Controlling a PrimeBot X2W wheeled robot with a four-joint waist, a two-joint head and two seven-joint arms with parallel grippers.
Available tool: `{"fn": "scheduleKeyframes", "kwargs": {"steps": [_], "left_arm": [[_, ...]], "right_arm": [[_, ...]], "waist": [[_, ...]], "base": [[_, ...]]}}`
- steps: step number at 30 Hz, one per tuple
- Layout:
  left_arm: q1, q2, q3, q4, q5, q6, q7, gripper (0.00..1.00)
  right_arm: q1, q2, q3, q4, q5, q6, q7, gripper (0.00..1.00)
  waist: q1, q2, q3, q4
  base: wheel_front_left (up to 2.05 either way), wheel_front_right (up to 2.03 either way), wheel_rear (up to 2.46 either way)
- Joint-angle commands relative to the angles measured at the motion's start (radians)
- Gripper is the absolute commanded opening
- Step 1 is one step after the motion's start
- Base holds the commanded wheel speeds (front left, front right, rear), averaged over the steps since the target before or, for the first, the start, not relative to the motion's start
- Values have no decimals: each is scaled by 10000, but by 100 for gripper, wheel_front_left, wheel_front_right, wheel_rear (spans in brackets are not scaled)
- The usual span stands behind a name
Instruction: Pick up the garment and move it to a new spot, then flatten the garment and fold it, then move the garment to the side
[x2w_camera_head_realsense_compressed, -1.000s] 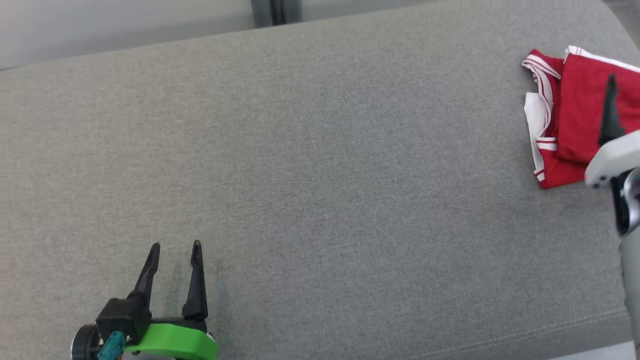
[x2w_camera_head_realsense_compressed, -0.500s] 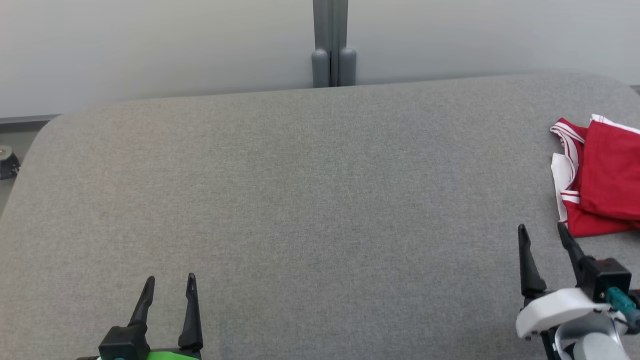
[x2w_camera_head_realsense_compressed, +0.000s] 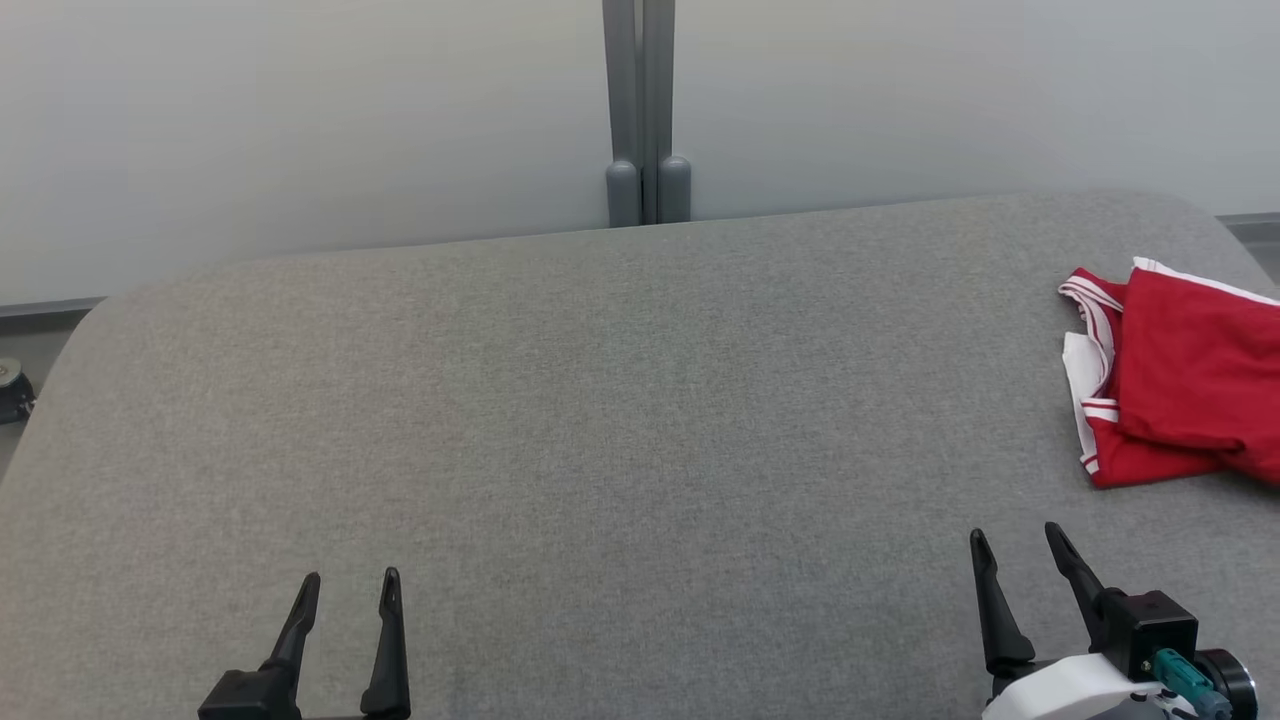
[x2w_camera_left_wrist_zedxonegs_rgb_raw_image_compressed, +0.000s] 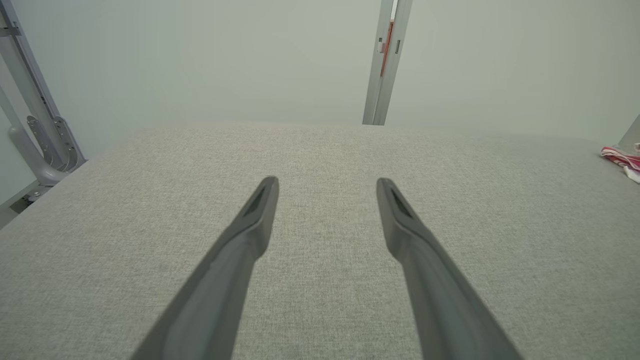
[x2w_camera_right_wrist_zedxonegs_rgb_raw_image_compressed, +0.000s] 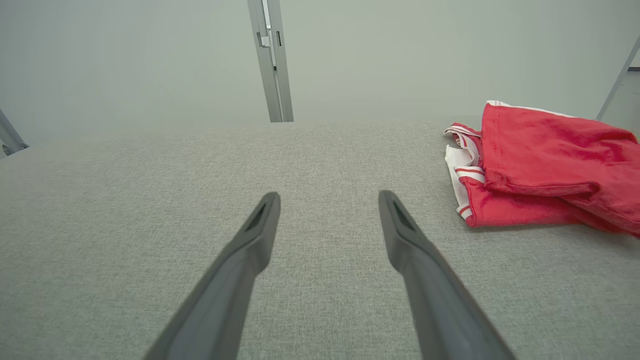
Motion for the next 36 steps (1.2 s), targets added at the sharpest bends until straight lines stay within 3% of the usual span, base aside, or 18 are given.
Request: {"fn": "scheduleKeyframes", "kwargs": {"steps": [1,13,14,18,36], "left_arm": [[116,19,31,30,-80,-24,-26,100],[122,17,-139,131,-234,94,-26,100],[47,-2,-148,174,-234,123,2,0],[106,-27,-186,512,-296,120,80,0],[-484,-18,226,508,-3529,1,936,0]], "right_arm": [[72,-16,18,-31,90,-20,-31,100],[-102,-11,81,-34,-50,-20,-30,100],[-37,6,79,8,-31,0,0,0],[58,73,75,323,32,2,46,0],[-426,51,-139,241,3576,-1,910,0]], "waist": [[0,0,-44,-133],[0,0,-68,-100],[0,0,-71,-109],[0,0,-70,-109],[0,0,2,-100]], "base": [[0,0,0],[0,0,0],[0,0,0],[0,0,0],[0,0,0]]}}
